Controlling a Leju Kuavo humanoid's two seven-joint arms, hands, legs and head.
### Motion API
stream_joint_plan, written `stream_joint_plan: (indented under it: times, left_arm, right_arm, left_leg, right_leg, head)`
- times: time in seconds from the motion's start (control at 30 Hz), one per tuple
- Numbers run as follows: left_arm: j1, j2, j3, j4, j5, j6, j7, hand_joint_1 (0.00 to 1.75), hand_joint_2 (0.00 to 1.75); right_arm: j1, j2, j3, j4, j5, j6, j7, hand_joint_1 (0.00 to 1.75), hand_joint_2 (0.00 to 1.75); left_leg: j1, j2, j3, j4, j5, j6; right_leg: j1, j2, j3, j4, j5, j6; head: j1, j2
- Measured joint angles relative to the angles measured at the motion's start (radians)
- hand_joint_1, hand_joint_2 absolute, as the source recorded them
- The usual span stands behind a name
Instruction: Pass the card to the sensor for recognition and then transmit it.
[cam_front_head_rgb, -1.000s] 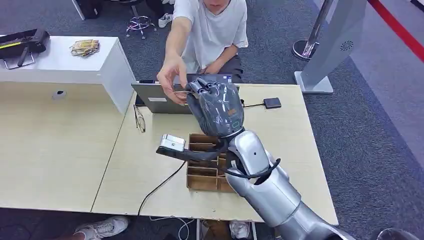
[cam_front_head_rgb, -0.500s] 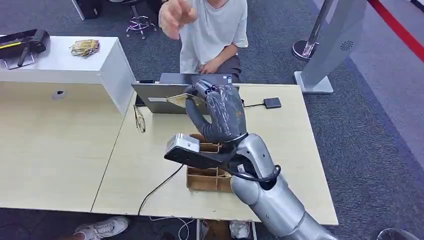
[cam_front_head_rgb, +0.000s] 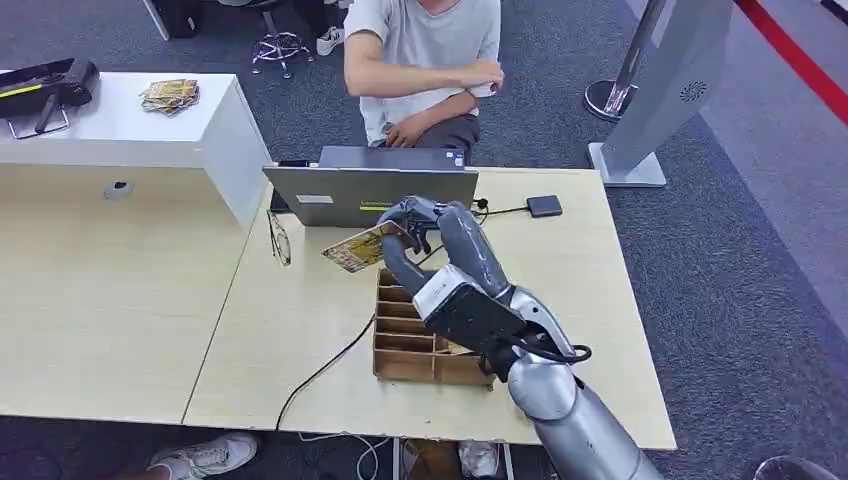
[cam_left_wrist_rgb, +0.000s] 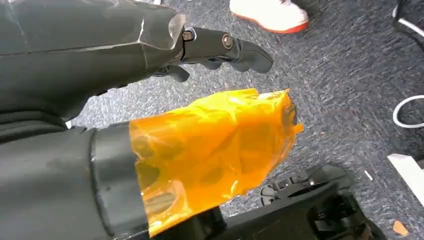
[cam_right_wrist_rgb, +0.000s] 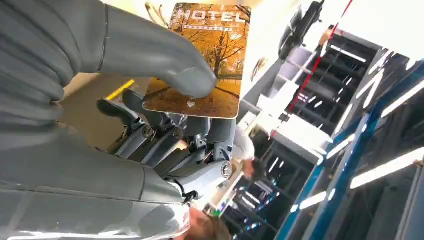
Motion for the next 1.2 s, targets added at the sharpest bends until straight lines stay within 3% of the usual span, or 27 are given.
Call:
stream_joint_plan:
  times: [0.23,0.43,1.2]
  left_arm:
    - [0.005,0.0,0.009,0.0,0.01,0.009,-0.004,0.0,0.0]
    - [0.012,0.001,0.02,0.0,0.024,0.021,-0.016,0.0,0.0]
    - [0.022,0.002,0.056,0.0,0.04,0.039,-0.021,0.0,0.0]
  right_arm:
    - [0.031,-0.033,-0.018,0.0,-0.25,0.146,-0.036,1.75,1.75]
    - [0.068,-0.066,-0.02,0.011,-0.393,0.231,-0.051,1.75,1.75]
    - [0.221,-0.151,-0.063,0.036,-0.788,0.43,-0.021,1.75,1.75]
  left_leg:
    - [0.0,0.0,0.0,0.0,0.0,0.0]
    - [0.0,0.0,0.0,0.0,0.0,0.0]
    - [0.0,0.0,0.0,0.0,-0.001,0.0]
  right_leg:
    - [0.0,0.0,0.0,0.0,0.0,0.0]
    - [0.0,0.0,0.0,0.0,0.0,0.0]
    - [0.0,0.0,0.0,0.0,0.0,0.0]
  head:
    - [0.0,0.0]
    - [0.0,0.0]
    - [0.0,0.0]
